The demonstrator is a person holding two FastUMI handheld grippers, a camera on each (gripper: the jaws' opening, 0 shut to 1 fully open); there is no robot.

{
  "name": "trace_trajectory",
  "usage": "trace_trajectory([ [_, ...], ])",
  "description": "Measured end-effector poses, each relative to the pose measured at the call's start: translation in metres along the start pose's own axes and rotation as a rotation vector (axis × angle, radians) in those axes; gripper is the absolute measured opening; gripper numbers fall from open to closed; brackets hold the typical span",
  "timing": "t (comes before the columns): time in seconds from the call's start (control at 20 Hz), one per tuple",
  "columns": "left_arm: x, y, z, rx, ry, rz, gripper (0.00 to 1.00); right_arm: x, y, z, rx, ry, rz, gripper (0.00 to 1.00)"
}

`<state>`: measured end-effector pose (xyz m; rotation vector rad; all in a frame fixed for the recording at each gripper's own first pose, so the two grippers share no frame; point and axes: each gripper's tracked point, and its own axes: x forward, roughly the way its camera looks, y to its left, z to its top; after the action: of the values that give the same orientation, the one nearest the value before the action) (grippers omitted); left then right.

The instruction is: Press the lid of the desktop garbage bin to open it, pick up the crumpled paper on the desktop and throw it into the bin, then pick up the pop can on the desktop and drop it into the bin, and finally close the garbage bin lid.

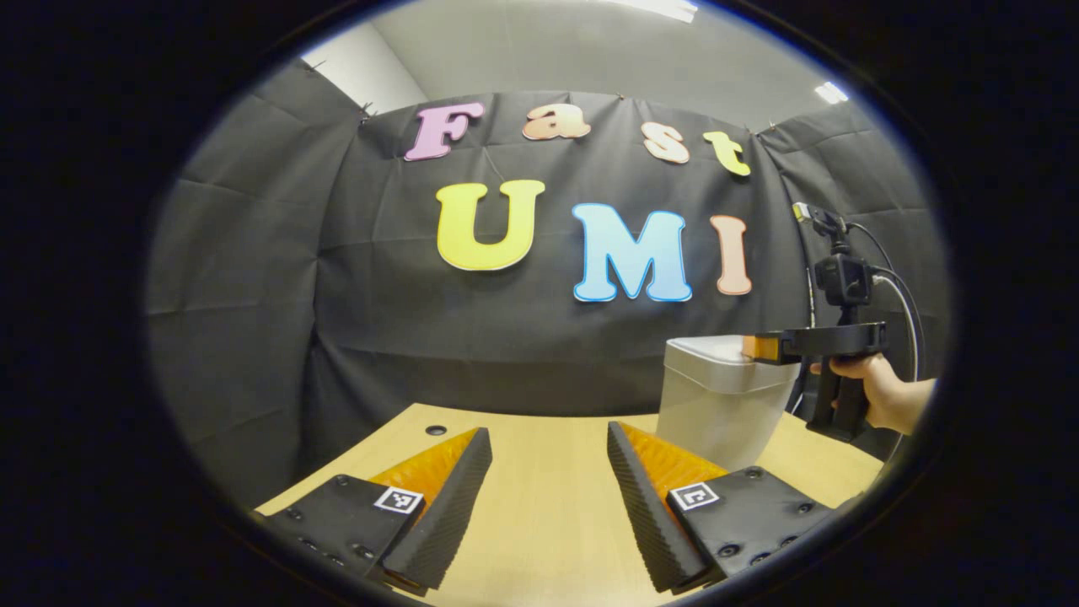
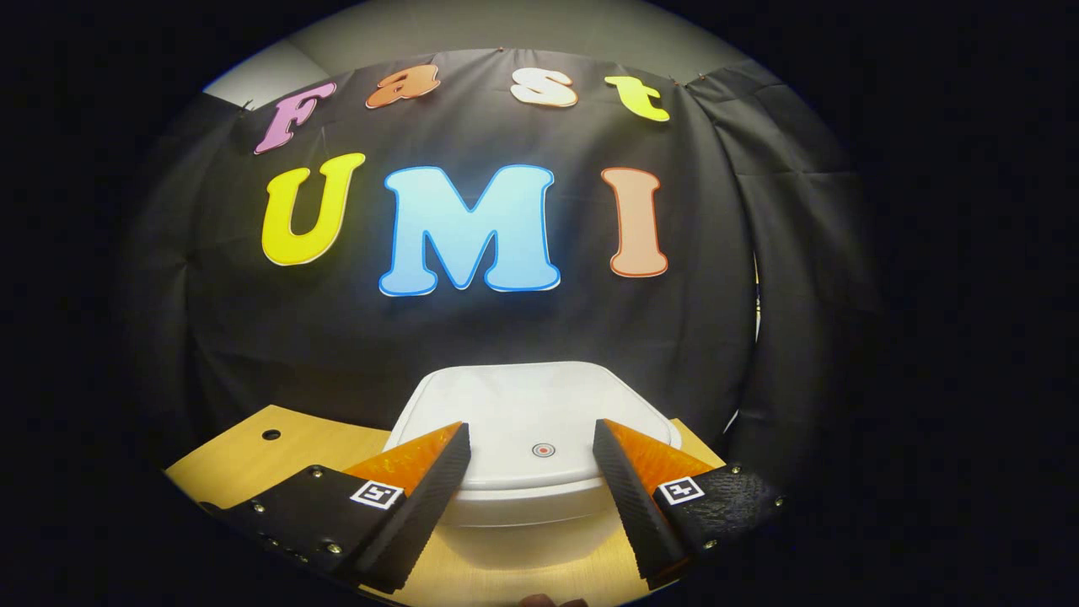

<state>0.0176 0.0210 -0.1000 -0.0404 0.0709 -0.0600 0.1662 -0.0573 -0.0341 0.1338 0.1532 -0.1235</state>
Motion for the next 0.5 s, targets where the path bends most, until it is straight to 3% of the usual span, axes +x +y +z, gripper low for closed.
trace_trajectory([
  [0.05,0.002,0.003,-0.001,0.0,0.004,-0.014,0.85,-0.007,0.004,-0.001,0.002,0.001,-0.003,0.94],
  [0.2,0.009,0.01,-0.005,0.012,0.018,-0.07,0.85,-0.028,0.017,-0.003,-0.015,-0.001,-0.022,0.94],
  [0.3,0.013,0.015,-0.003,0.023,0.018,-0.103,0.96,-0.043,0.028,0.0,-0.04,-0.011,-0.03,0.94],
  [0.45,0.015,0.025,0.006,0.025,-0.003,-0.112,0.96,-0.07,0.045,0.011,-0.077,-0.042,-0.023,0.94],
  [0.5,0.013,0.026,0.01,0.015,-0.012,-0.11,0.91,-0.079,0.05,0.013,-0.089,-0.055,-0.016,0.94],
])
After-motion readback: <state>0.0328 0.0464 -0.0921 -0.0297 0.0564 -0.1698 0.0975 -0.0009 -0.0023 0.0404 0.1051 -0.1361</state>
